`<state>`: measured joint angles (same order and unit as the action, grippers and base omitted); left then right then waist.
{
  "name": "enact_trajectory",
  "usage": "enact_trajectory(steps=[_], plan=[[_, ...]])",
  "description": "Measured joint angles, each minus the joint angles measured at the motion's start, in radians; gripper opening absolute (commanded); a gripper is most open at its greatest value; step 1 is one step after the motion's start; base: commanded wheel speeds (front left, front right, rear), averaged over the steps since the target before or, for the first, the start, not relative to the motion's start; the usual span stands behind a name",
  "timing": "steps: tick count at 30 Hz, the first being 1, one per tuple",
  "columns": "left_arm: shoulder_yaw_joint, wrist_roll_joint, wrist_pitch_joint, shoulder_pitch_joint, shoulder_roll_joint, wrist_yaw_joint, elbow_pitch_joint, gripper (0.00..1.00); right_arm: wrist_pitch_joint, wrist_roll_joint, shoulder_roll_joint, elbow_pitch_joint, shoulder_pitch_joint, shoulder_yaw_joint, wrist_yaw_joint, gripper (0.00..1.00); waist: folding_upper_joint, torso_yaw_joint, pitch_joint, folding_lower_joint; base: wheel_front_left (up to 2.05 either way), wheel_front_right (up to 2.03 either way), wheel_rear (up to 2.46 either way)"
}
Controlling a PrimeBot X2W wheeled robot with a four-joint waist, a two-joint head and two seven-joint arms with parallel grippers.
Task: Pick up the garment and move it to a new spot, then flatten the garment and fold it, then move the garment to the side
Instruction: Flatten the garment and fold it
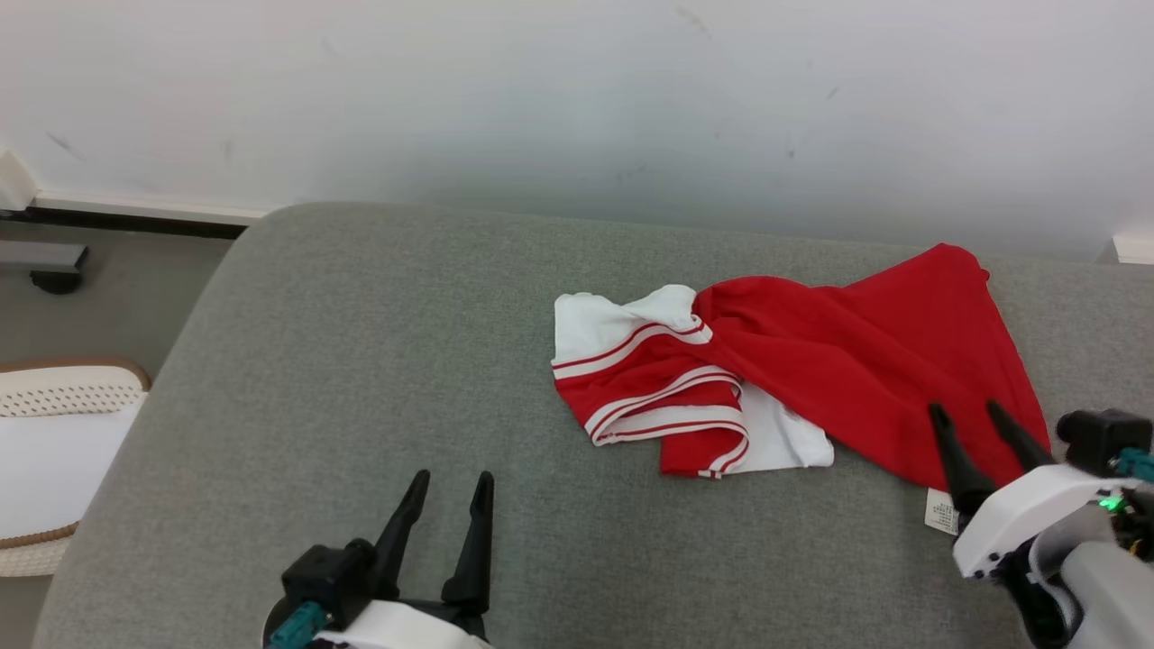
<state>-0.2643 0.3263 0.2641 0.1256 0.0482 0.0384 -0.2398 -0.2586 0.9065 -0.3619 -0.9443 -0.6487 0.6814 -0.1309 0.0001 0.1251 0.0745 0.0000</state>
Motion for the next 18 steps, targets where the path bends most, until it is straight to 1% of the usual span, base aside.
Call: enact_trajectory(steps=[2, 7, 11, 14, 18], plan=[[0.000, 0.002, 0.000, 0.000, 0.000, -0.001, 0.002, 1.00, 0.004, 0.030, 0.027, 0.067, 0.045, -0.007, 0.000, 1.00, 0.0000, 0.005, 0.004, 0.0000, 0.00, 0.00, 0.00], [-0.003, 0.005, 0.000, 0.011, 0.000, -0.001, 0.003, 1.00, 0.073, 0.101, 0.076, 0.174, 0.126, -0.025, 0.000, 1.00, 0.0000, 0.021, 0.015, 0.0000, 0.00, 0.00, 0.00], [-0.006, 0.008, 0.000, 0.015, 0.000, -0.001, 0.004, 1.00, 0.148, 0.159, 0.109, 0.207, 0.161, -0.051, 0.000, 1.00, 0.0000, 0.036, 0.025, 0.0000, 0.00, 0.00, 0.00], [-0.006, 0.009, 0.000, 0.019, 0.000, -0.004, 0.005, 1.00, 0.182, 0.209, 0.128, 0.230, 0.173, -0.081, 0.000, 1.00, 0.0000, 0.046, 0.034, 0.0000, 0.00, 0.00, 0.00], [-0.009, 0.012, 0.000, 0.022, 0.000, -0.004, 0.006, 1.00, 0.205, 0.224, 0.134, 0.216, 0.168, -0.111, 0.000, 1.00, -0.0001, 0.056, 0.048, 0.0000, 0.00, 0.00, 0.00]])
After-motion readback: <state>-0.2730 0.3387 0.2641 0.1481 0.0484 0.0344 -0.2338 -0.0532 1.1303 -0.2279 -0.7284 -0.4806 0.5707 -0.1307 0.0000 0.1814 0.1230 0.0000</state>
